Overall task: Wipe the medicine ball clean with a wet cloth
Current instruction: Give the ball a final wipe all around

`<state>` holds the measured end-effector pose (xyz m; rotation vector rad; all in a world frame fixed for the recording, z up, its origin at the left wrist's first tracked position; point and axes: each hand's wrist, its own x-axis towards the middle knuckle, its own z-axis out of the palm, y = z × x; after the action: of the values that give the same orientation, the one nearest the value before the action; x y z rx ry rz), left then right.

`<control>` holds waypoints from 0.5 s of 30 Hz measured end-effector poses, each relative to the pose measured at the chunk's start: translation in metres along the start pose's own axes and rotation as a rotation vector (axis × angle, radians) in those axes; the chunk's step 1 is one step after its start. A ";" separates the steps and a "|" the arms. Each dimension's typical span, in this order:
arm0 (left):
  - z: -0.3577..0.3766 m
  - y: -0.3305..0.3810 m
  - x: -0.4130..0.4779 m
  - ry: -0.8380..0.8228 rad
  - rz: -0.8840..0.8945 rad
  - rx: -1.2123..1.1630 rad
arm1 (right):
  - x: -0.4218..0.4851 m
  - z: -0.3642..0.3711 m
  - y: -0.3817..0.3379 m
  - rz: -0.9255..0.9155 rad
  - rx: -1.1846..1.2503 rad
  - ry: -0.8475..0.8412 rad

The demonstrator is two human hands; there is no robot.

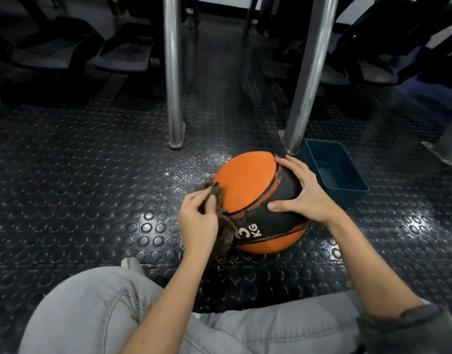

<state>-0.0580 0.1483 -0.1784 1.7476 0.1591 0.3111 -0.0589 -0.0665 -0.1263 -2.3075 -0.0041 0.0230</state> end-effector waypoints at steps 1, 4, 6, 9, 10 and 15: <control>0.005 0.011 -0.003 0.007 0.100 -0.021 | -0.001 0.000 0.001 0.003 0.010 0.008; 0.028 0.033 -0.020 -0.141 0.506 0.047 | 0.000 0.002 0.001 -0.020 -0.002 0.032; 0.037 0.020 -0.024 -0.148 0.617 0.145 | -0.001 0.004 0.000 -0.021 -0.004 0.020; 0.026 -0.013 -0.015 -0.002 0.312 0.017 | -0.005 0.002 -0.002 -0.015 -0.001 0.008; 0.021 -0.020 -0.011 0.022 0.104 -0.046 | -0.005 0.002 -0.002 -0.010 0.000 0.005; 0.024 -0.017 0.000 0.025 -0.172 -0.129 | -0.007 0.003 0.001 0.005 0.003 0.031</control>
<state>-0.0494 0.1288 -0.1992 1.5911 0.2998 0.2127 -0.0665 -0.0649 -0.1287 -2.3044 0.0180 -0.0102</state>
